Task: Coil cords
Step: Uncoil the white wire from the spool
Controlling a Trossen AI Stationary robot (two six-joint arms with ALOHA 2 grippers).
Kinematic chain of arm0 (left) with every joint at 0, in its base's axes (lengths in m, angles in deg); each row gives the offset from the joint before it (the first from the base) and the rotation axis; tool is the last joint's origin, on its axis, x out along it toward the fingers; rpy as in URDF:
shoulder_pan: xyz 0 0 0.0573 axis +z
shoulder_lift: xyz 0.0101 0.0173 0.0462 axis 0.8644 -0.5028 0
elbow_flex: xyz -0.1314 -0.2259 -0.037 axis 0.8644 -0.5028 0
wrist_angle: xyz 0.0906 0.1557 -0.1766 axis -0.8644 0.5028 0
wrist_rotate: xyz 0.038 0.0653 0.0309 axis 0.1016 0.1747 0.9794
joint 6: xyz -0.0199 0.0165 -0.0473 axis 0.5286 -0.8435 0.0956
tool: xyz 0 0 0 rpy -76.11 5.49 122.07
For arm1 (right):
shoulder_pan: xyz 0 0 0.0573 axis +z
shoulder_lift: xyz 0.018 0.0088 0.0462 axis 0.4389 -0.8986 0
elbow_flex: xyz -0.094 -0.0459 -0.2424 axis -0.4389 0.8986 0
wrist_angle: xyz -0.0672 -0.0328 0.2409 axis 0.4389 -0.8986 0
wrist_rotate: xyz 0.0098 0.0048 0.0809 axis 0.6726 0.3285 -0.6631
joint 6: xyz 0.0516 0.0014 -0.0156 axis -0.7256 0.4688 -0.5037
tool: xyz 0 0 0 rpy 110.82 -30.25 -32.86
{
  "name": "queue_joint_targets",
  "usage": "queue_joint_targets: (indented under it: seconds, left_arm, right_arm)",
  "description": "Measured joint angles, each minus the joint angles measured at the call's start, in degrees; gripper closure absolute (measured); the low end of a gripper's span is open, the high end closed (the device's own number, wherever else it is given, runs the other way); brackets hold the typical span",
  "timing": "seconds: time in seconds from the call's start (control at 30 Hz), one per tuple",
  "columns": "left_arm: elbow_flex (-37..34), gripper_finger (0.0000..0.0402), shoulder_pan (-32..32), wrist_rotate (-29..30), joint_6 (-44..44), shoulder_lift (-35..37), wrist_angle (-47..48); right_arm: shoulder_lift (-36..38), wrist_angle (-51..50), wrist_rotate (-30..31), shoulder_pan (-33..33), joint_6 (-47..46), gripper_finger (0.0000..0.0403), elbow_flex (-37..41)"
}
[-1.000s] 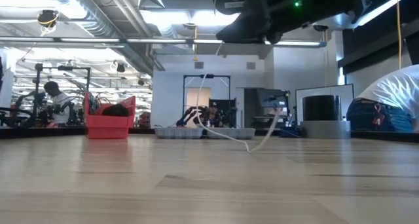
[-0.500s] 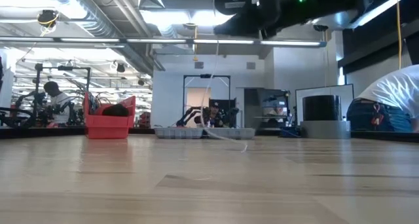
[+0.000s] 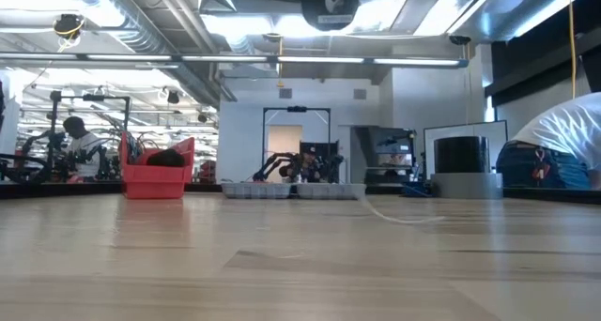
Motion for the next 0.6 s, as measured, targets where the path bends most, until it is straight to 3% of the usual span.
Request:
queue_joint_targets:
  seconds: [0.1, 0.27, 0.37, 0.6]
  left_arm:
    - [0.0, 0.0396, 0.0, 0.0, 0.0, 0.0, -0.4]
    - [0.0, 0.0396, 0.0, 0.0, 0.0, 0.0, -1.0]
    - [0.0, 0.0396, 0.0, 0.0, -0.1, 0.0, -2.2]
    - [0.0, 0.0396, -0.4, 0.0, -0.7, 0.0, -4.1]
  right_arm:
    - [3.6, -0.8, 2.8, 0.6, 0.7, 0.0398, 2.0]
    - [7.8, -1.9, 2.1, -2.6, -3.3, 0.0400, 8.7]
    - [8.2, -2.0, -6.0, -6.7, -6.9, 0.0399, 12.7]
    - [3.1, -3.2, -33.2, -16.9, -19.7, 0.0401, 14.7]
